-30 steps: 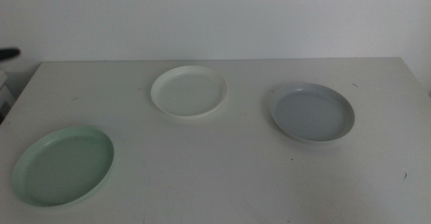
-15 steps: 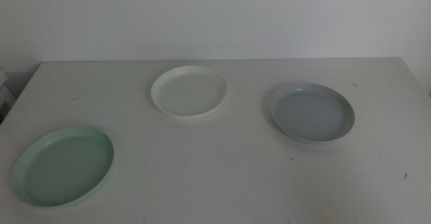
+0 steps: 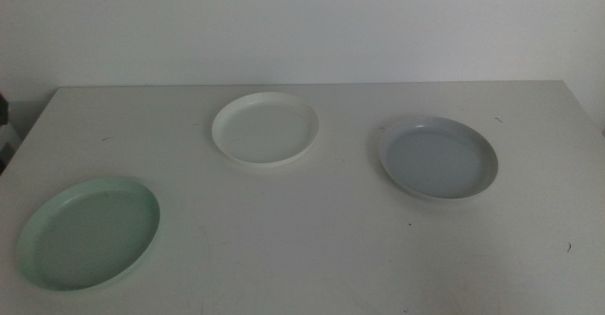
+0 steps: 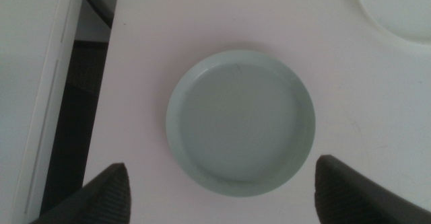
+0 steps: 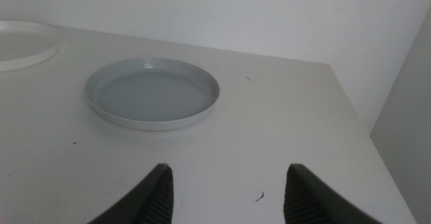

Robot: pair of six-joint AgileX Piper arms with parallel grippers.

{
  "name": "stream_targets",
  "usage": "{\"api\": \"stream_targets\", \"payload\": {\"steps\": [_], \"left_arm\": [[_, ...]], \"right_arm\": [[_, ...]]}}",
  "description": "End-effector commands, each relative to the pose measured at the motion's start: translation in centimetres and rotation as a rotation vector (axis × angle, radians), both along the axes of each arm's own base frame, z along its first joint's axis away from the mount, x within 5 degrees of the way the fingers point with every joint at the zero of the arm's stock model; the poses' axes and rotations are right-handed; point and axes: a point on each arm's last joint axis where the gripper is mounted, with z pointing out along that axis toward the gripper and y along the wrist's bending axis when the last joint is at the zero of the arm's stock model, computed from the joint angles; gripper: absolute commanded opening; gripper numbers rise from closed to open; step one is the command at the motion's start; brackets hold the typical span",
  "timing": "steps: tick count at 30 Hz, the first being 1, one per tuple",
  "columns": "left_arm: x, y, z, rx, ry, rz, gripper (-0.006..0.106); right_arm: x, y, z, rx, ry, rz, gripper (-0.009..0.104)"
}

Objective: Stack the three bowls on top of each other.

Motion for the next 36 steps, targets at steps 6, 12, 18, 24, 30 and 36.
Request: {"api": "stream_targets", "payload": {"steps": [6,12,18,24,30,36], "left_arm": [[2.1,0.7,-0.4,0.067,0.031,-0.048,0.105],[4.2,3.2,-2.3,0.010,0.099,-0.106,0.105],[6.5,6.4,-5.3,-0.102,0.167,-0.121,0.105],[9.3,8.7,-8.8,-0.106,0.203,-0.142,0.105],[11.5,9.7,-12.3,-0.094,0.248,-0.173,0.105],[13.5,10.6,-16.7,-0.105,0.319,-0.186,0.105]], "right_arm": [[0.2,0.0,0.8,-0.011,-0.064,-0.006,0.043],[0.2,0.0,0.8,-0.011,-0.064,-0.006,0.043],[0.2,0.0,0.8,-0.011,-0.064,-0.006,0.043],[0.2,0.0,0.8,-0.011,-0.064,-0.006,0.043],[0.2,0.0,0.8,-0.011,-0.064,-0.006,0.043],[0.2,0.0,0.8,-0.011,-0.064,-0.006,0.043]]}}
